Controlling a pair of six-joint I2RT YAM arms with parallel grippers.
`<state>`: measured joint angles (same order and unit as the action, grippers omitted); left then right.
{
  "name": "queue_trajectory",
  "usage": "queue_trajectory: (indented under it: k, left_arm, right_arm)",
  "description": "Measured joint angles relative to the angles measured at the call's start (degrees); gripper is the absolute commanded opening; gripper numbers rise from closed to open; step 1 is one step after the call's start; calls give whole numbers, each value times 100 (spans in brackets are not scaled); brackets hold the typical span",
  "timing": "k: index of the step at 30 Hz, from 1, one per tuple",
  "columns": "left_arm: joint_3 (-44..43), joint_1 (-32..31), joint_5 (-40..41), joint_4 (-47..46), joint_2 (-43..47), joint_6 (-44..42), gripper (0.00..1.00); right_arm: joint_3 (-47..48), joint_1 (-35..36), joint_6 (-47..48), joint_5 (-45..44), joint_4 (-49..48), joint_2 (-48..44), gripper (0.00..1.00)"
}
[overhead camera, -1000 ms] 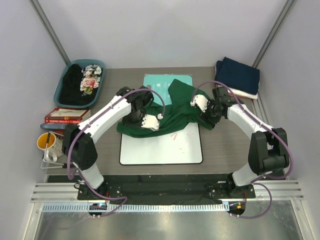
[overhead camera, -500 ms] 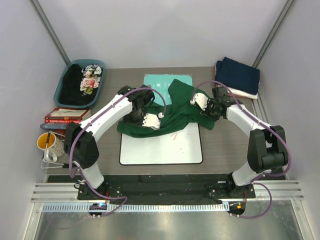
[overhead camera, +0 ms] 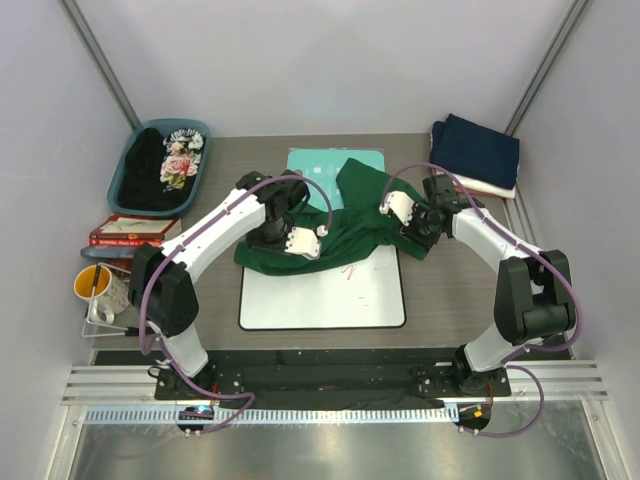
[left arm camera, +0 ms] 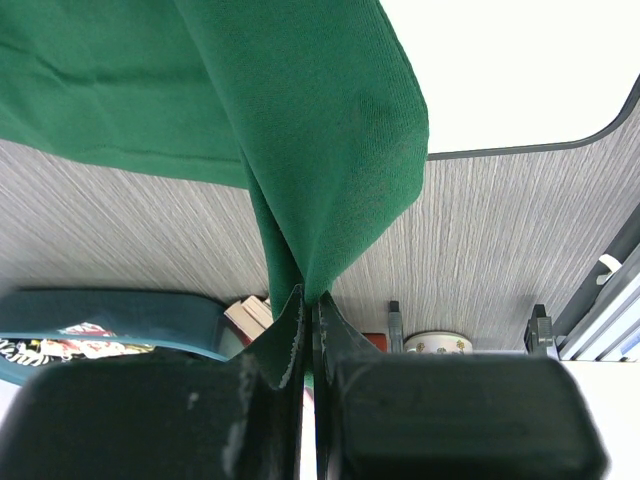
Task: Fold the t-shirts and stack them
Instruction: Flatten out the tshirt
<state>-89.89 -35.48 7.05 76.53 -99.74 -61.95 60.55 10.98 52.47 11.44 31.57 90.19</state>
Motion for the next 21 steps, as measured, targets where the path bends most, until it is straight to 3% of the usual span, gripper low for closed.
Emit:
queue_trajectory:
  k: [3, 8, 21]
  left_arm:
    - [0, 0, -4, 2, -11, 0, 0]
    - [0, 0, -4, 2, -83, -2, 0]
    - [2, 0, -28, -4, -181, 17, 0]
  right_arm:
    - [0, 22, 11, 13, 44, 13, 42]
    - [-2, 33, 37, -61, 2, 111, 1]
    - [293, 33, 168, -413, 28, 153, 1]
